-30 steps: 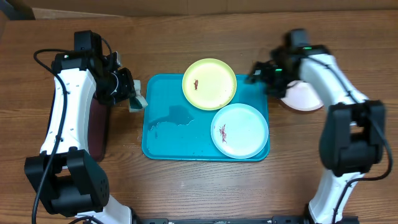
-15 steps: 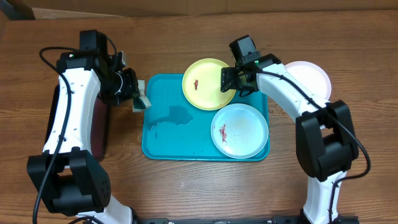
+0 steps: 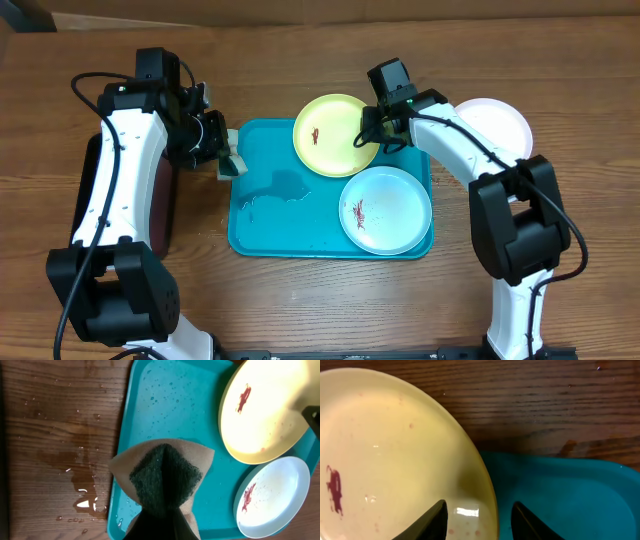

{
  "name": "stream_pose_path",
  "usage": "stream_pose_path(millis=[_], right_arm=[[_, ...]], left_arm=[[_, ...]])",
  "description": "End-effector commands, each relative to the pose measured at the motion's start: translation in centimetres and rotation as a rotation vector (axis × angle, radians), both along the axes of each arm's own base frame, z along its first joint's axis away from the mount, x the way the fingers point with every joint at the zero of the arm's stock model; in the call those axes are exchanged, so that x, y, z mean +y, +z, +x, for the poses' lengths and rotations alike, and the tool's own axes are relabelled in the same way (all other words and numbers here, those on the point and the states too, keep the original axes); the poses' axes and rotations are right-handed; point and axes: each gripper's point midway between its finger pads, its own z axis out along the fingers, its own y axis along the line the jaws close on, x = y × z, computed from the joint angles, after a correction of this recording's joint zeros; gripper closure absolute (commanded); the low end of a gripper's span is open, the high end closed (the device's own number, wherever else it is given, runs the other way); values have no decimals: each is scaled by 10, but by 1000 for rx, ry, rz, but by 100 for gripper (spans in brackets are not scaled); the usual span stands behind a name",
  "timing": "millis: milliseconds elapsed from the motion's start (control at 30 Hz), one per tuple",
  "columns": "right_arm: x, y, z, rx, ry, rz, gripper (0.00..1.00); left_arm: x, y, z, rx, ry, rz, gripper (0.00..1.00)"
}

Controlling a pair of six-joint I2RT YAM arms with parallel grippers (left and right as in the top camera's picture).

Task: Clean dirty plates on tray and stack at the side
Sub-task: 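Grasp the yellow-rimmed plate rim with the right gripper, then lower the sponge onto the yellow-rimmed plate and scrub it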

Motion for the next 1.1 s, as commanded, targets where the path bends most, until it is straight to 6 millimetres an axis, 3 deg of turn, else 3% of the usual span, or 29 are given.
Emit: stream_pose_path(millis=[0,267,500,700,900,1067], right_arm=[[-1,-17,-3,32,1,-17,62],[16,-17,-9,49,40,35,96],[50,-16,-27,66,120,61,96],[82,-20,-61,130,183,63,96],[90,-26,-88,210,165,43,96],[102,-24,-102,279,189,122,96]], left_arm=[[-10,8,-2,-32,-48,-8,95],[-13,6,-2,-30,-56,-9,96],[-31,-10,-4,-31,-103,-14,96],[-54,-12,3,-77,-158,-17,96],[-67,-19,5,-87,-150,-23,96],[-72,-42,0,-49,-120,-32,96]])
